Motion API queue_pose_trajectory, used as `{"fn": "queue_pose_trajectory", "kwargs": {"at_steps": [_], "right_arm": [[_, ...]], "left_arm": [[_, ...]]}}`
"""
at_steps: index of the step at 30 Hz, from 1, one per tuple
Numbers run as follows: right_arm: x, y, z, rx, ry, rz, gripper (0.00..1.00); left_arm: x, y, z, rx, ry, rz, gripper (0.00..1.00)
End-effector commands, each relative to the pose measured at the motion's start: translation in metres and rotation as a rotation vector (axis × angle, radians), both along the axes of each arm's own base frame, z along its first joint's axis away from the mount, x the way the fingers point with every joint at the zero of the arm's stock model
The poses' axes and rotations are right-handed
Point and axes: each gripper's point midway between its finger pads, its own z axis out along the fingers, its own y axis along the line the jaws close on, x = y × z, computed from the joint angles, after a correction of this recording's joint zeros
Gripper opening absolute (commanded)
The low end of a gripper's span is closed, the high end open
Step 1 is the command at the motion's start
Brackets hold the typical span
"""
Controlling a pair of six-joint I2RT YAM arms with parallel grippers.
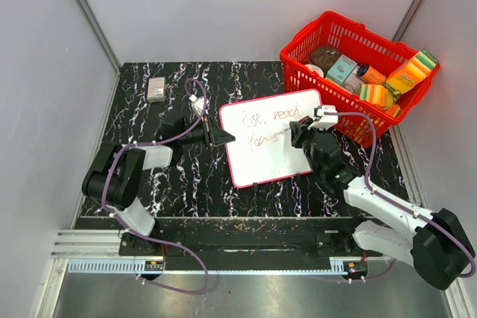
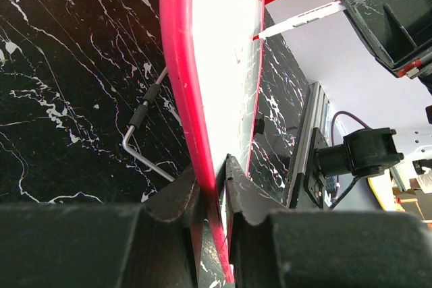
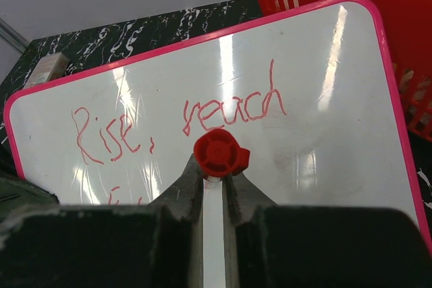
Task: Write a sentence on the whiteboard
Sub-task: Put down the whiteboard on the whiteboard stand.
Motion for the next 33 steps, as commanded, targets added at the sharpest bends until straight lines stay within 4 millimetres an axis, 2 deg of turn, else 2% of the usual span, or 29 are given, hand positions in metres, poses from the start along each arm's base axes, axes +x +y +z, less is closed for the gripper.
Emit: {"fn": "queue_pose_trajectory", "kwargs": {"at_steps": [1,6,11,15,20,26,33], "right_arm": [[0.002,-0.014,0.007,-0.036,-0.01,-0.07,0.0],[0.005,-0.023,0.009,-0.043,-0.007,-0.108,0.0],[0.006,-0.019,0.016,-0.03,-0.016,-0.086,0.0],[0.002,-0.017,0.035,0.009,-0.065,-0.061,0.0],[0.003,-0.017,0.05,0.027,-0.095,-0.066,0.0],[0.011,-0.01,0.048,0.02,-0.088,-0.06,0.0],[0.017,-0.004,0.033,0.001,-0.052,-0.049,0.0]], "left_arm": [[0.005,-0.006,0.016,0.016,-0.142,-0.018,0.0],[0.005,-0.006,0.017,0.017,-0.145,-0.017,0.0],[0.005,-0.006,0.017,0.016,-0.143,-0.017,0.0],[0.005,-0.006,0.016,0.017,-0.142,-0.017,0.0],[0.005,-0.006,0.015,0.018,-0.142,-0.017,0.0],[0.005,-0.006,0.016,0.017,-0.142,-0.018,0.0],[0.005,-0.006,0.016,0.017,-0.142,-0.018,0.0]]}}
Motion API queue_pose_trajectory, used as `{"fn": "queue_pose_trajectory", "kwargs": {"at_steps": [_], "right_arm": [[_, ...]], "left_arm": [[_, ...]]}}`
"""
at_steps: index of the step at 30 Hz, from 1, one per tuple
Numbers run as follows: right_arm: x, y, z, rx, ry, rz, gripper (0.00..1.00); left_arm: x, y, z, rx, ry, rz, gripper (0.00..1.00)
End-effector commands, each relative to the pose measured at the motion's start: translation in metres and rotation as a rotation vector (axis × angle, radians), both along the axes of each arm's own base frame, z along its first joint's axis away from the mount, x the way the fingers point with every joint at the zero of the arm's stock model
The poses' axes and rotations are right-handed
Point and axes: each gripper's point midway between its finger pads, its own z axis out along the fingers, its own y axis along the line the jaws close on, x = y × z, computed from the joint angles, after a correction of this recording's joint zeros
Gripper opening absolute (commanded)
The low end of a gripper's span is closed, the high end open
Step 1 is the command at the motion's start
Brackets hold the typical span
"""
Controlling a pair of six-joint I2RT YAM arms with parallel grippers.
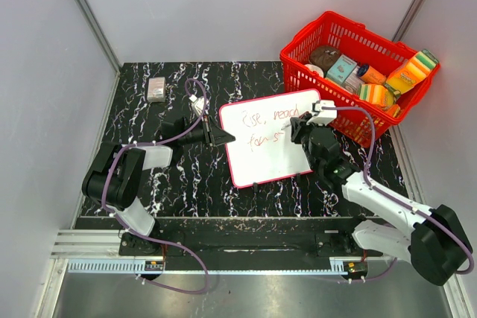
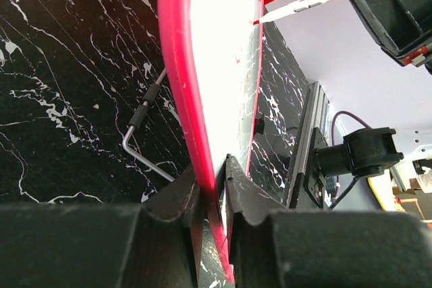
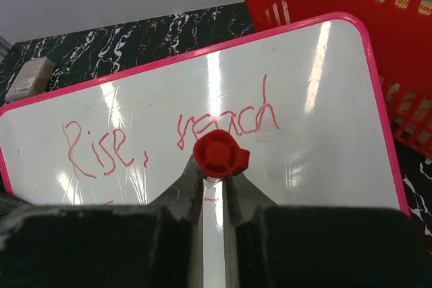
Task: Write a sentence on the whiteboard
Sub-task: Put down the whiteboard on the whiteboard stand.
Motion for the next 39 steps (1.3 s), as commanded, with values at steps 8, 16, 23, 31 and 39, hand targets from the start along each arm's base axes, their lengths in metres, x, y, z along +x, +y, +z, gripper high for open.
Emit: {"fn": "queue_pose_trajectory", "kwargs": {"at_steps": [8,16,23,31,39], "right_arm": [[0.0,0.002,0.008,0.03,-0.009,0.016,0.0],[-0.011,0.0,-0.009,0.026,0.039,0.032,0.0],[-0.017,-0.001,-0.019,0.03,0.07,0.046,0.0],[-0.022,-0.005,-0.027,0.025,0.096,0.04,0.0],[-0.022,-0.016,-0.019,0.012,0.074,-0.012,0.0]], "left_arm": [[0.005,-0.006,0.016,0.018,-0.142,-0.016,0.0],[0.006,-0.006,0.015,0.019,-0.142,-0.017,0.0],[0.006,-0.006,0.016,0.017,-0.143,-0.016,0.0],[0.005,-0.006,0.016,0.018,-0.143,-0.018,0.0],[0.005,-0.006,0.016,0.018,-0.141,-0.018,0.0]]}}
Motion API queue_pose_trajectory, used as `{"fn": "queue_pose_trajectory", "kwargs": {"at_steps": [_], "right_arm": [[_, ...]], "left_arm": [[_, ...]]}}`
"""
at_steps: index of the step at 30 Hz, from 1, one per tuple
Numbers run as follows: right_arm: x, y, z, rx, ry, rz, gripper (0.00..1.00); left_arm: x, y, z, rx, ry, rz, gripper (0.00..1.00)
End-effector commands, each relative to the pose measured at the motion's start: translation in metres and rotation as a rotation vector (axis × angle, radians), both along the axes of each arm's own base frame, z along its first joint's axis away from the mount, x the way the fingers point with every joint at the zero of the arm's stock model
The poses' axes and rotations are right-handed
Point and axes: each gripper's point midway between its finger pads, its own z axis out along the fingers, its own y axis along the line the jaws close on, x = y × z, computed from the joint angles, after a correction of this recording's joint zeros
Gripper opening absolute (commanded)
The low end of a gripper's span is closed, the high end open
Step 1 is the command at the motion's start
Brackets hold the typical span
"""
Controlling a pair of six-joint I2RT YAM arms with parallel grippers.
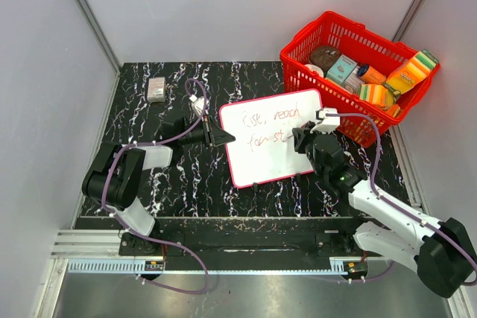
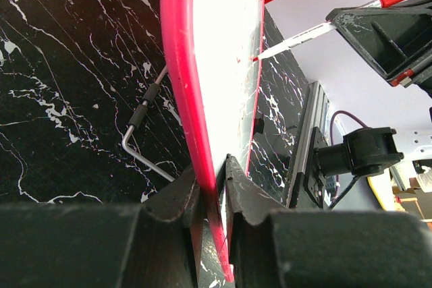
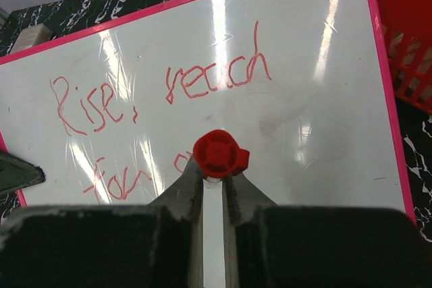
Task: Write a sentence on the whiteboard
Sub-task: Put down the whiteboard on the whiteboard stand.
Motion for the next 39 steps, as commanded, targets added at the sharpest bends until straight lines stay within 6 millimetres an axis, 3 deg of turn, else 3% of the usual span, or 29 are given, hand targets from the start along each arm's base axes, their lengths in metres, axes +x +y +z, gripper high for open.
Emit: {"fn": "queue_pose_trajectory", "kwargs": {"at_steps": [1,9,15,22,39], "right_arm": [[0.002,-0.014,0.01,-0.003,-0.027,-0.065,0.0],[0.01,-0.014,0.051,0.021,-0.118,-0.078,0.0],[0.018,-0.018,0.062,0.014,-0.138,-0.096,0.0],[0.029,-0.025,0.057,0.028,-0.116,-0.092,0.0],[0.022,-0.01,0.036,0.046,-0.066,-0.005,0.0]], "left_arm": [[0.006,-0.006,0.016,0.018,-0.142,-0.017,0.0],[0.005,-0.005,0.015,0.02,-0.142,-0.015,0.0],[0.006,-0.005,0.016,0.019,-0.142,-0.015,0.0],[0.005,-0.005,0.016,0.019,-0.141,-0.017,0.0],[0.005,-0.006,0.015,0.02,-0.14,-0.017,0.0]]}}
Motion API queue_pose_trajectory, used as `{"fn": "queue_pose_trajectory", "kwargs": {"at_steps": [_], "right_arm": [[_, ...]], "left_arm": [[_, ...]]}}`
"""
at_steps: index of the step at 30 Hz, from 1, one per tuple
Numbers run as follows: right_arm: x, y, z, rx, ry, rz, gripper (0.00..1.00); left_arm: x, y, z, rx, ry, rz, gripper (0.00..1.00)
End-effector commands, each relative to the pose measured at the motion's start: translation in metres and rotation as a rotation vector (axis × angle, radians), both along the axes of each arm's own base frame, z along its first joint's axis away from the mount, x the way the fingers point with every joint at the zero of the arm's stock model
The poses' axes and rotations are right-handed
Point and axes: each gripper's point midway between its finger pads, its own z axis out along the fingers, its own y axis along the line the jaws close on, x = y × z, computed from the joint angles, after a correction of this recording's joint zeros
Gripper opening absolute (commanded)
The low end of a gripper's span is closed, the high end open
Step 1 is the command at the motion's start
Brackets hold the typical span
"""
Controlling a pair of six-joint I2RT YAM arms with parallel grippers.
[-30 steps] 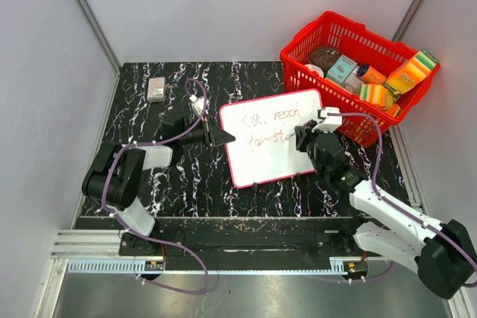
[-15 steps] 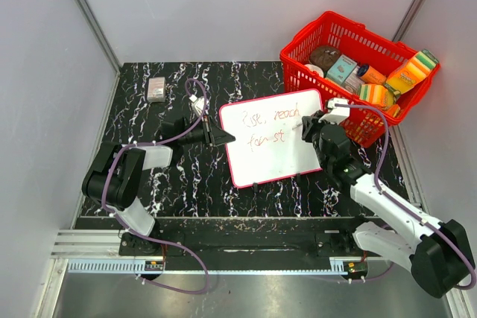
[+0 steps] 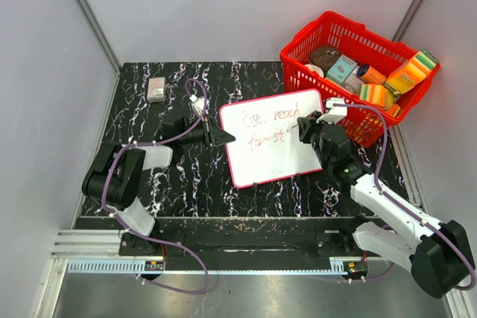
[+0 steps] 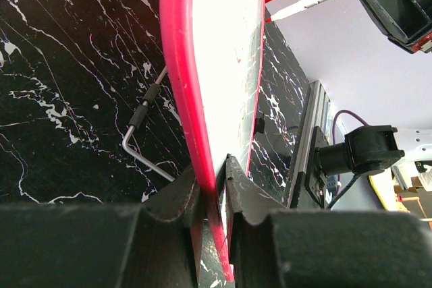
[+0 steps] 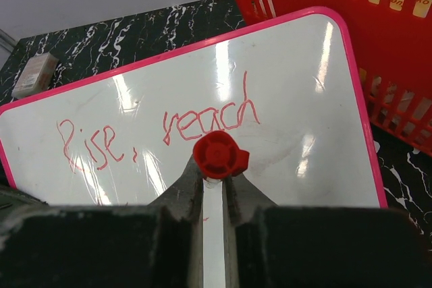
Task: Write a sentence on the whiteboard
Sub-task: Put down the whiteboard on the whiteboard stand.
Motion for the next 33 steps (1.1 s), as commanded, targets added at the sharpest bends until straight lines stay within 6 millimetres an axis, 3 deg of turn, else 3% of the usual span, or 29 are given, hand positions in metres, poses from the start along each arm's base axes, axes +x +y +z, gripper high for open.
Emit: {"fn": "queue_pose_trajectory", "kwargs": {"at_steps": [1,11,22,33], "right_arm": [[0.001,0.007,0.009,0.04,-0.025,0.027,0.0],[-0.003,0.001,-0.005,0.033,0.008,0.006,0.0],[0.0,-0.006,-0.007,0.032,-0.001,-0.038,0.0],[0.001,0.008,-0.008,0.035,0.003,0.03,0.0]], "left_arm": [[0.006,-0.005,0.016,0.019,-0.136,-0.014,0.0],[0.006,-0.005,0.016,0.018,-0.137,-0.014,0.0],[0.005,-0.006,0.015,0.019,-0.136,-0.015,0.0],[0.006,-0.006,0.015,0.019,-0.137,-0.015,0.0]]}}
